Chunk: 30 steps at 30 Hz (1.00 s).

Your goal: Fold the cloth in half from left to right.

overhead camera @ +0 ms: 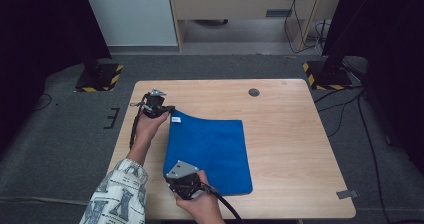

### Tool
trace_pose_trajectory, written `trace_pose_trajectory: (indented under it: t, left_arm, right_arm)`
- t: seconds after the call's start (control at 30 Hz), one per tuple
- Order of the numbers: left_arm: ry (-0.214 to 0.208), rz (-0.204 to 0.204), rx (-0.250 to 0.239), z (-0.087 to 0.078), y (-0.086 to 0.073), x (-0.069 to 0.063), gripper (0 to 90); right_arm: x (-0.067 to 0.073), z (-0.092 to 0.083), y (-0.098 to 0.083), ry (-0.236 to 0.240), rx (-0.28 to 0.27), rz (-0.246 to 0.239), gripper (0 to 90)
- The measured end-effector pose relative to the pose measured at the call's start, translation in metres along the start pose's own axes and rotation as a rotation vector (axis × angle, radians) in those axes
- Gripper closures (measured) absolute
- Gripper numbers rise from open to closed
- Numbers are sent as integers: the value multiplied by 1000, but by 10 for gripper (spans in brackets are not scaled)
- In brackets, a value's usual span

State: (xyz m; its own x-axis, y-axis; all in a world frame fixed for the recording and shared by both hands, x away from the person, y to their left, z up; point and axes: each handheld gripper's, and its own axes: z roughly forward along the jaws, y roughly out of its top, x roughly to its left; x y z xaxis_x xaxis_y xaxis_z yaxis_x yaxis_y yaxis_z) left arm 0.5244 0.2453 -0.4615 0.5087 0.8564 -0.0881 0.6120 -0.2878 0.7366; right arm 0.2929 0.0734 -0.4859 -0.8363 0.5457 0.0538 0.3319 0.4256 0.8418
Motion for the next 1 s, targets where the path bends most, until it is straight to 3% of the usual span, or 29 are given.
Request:
trace_pose_trajectory:
  t: [0.23, 0.5, 0.6, 1.0]
  left_arm:
    - [2, -19, -1, -6, -1, 6, 890]
    - [7, -35, 20, 8, 3, -8, 890]
    - [-4, -46, 23, 16, 5, -17, 889]
    - [-29, 12, 36, 50, 26, -68, 888]
  right_arm:
    - [6, 8, 9, 20, -7, 13, 870]
    - [-7, -4, -3, 12, -19, 46, 869]
    - [-15, -13, -11, -1, -25, 60, 870]
    - [-40, -47, -41, -46, -20, 115, 871]
